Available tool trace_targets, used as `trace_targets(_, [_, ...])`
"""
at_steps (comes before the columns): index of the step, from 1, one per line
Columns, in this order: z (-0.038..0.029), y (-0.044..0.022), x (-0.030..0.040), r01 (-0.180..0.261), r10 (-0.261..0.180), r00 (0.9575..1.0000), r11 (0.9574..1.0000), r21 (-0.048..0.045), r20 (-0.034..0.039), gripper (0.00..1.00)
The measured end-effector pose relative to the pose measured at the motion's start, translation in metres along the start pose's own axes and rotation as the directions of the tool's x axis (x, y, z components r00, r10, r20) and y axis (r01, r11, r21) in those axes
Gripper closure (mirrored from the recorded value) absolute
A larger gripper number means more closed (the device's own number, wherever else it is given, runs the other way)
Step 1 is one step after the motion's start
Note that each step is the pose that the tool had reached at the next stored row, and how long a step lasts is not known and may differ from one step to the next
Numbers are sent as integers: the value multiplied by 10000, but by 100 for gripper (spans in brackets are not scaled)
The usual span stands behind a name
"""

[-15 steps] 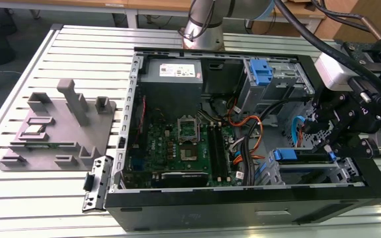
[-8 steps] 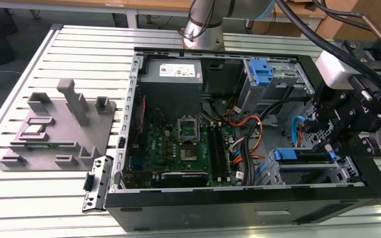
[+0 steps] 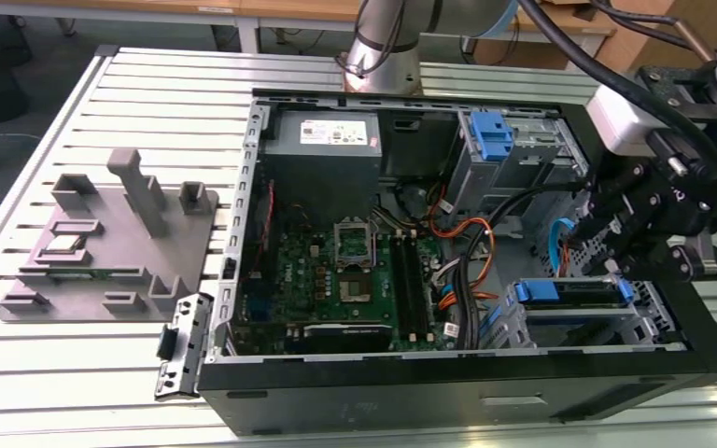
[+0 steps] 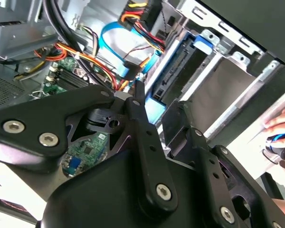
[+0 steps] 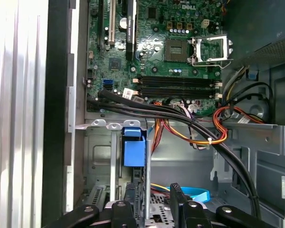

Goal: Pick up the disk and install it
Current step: 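Insert the first disk wire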

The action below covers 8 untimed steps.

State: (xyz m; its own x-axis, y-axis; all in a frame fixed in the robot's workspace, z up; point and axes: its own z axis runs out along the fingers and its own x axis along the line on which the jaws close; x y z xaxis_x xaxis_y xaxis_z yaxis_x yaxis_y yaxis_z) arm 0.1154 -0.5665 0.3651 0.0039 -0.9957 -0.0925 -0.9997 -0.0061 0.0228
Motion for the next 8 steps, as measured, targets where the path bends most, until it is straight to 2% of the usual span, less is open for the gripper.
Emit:
trace_targets(4, [-8,0,-9,1,-1,10000,10000,0,39,58])
trace_targets(8, [-15,0,-38,2,-2,10000,10000,0,46,58])
